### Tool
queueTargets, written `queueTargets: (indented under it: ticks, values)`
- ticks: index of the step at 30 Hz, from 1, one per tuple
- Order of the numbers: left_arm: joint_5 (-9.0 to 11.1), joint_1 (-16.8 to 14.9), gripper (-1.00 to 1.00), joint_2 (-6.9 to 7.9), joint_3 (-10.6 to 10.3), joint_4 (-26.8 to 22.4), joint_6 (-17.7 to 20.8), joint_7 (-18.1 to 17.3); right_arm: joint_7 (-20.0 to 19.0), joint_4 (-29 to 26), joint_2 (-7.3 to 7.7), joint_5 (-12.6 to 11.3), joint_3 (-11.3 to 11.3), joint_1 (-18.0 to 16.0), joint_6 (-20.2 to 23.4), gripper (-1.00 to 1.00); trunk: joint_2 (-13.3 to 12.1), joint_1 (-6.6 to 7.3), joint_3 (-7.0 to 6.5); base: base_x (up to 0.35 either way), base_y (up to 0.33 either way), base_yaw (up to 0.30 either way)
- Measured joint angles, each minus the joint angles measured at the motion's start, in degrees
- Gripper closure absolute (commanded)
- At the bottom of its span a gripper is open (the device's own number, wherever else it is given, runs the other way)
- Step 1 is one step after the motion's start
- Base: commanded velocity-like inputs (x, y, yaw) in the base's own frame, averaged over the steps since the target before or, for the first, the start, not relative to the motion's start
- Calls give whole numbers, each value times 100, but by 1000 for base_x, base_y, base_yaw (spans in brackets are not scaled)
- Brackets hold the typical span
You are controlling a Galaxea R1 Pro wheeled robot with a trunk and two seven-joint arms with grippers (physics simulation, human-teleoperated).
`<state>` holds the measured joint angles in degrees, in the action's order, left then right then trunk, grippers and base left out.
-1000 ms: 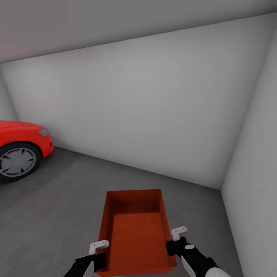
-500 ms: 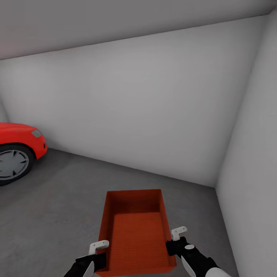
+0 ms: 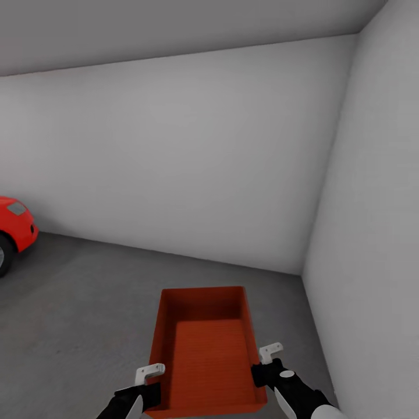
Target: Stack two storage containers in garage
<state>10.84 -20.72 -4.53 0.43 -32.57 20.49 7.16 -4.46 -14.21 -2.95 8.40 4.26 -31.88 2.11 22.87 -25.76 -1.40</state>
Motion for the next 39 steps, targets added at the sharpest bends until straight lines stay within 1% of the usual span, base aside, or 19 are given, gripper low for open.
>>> queueTargets:
  ticks: [5,27,39]
  values:
    - [0,1,100,0,0,-2,2,0,-1,0,0,1,1,-1,2,100,0,0,0,0,0,-64]
    - [3,1,100,1,0,-2,2,0,-2,-4,0,5,-2,-1,7,100,0,0,6,0,0,-3]
    - [1,1,100,0,0,-1,1,0,-1,-1,0,0,1,0,3,100,0,0,68,0,0,-103]
